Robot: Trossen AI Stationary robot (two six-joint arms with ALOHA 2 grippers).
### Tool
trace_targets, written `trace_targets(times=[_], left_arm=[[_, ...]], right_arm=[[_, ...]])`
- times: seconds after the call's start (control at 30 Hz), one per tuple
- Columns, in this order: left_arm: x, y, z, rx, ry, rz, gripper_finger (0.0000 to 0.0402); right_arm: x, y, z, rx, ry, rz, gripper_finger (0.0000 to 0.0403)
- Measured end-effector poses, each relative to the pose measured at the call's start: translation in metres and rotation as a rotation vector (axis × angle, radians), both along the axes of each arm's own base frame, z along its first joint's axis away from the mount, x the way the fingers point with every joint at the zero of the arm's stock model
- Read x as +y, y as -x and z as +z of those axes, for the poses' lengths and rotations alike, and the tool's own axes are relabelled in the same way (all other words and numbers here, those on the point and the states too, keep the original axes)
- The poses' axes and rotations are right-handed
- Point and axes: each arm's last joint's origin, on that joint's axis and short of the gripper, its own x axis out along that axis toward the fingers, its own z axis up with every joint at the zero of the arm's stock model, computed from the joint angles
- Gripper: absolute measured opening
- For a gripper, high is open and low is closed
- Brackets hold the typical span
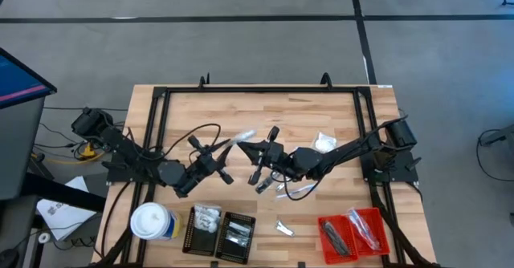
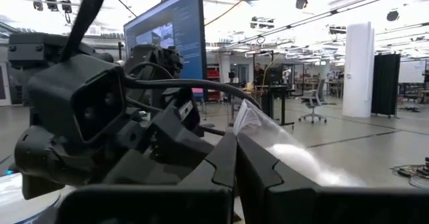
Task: Pick & Place Travel size toiletries
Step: Put the cotton pack into the left black bin
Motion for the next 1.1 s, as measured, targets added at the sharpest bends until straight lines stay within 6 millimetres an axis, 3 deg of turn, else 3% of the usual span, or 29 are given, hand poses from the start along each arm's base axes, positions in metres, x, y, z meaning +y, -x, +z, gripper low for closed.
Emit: trace_targets(times=[0.1,0.43,0.63,0.87,0.97,1.1], left_arm=[[-0.002,0.001,0.0,0.001,-0.001,-0.007,0.001],[-0.008,0.004,0.0,0.002,-0.002,-0.03,0.0001],[-0.017,0.019,0.012,-0.015,0.012,-0.049,0.0],[-0.037,0.063,0.04,-0.083,0.085,-0.155,0.0],[-0.048,0.08,0.045,-0.111,0.131,-0.227,0.0],[-0.067,0.098,0.043,-0.13,0.175,-0.341,0.0]], right_arm=[[0.0,0.0,0.0,0.003,0.001,0.0,0.0],[0.003,0.0,-0.001,0.01,0.008,0.015,0.0016],[0.011,0.01,0.014,0.0,0.0,0.044,0.0101],[0.03,0.035,0.044,0.029,0.035,0.103,0.0229],[0.036,0.047,0.056,0.043,0.055,0.12,0.0258],[0.04,0.058,0.065,0.067,0.069,0.119,0.0266]])
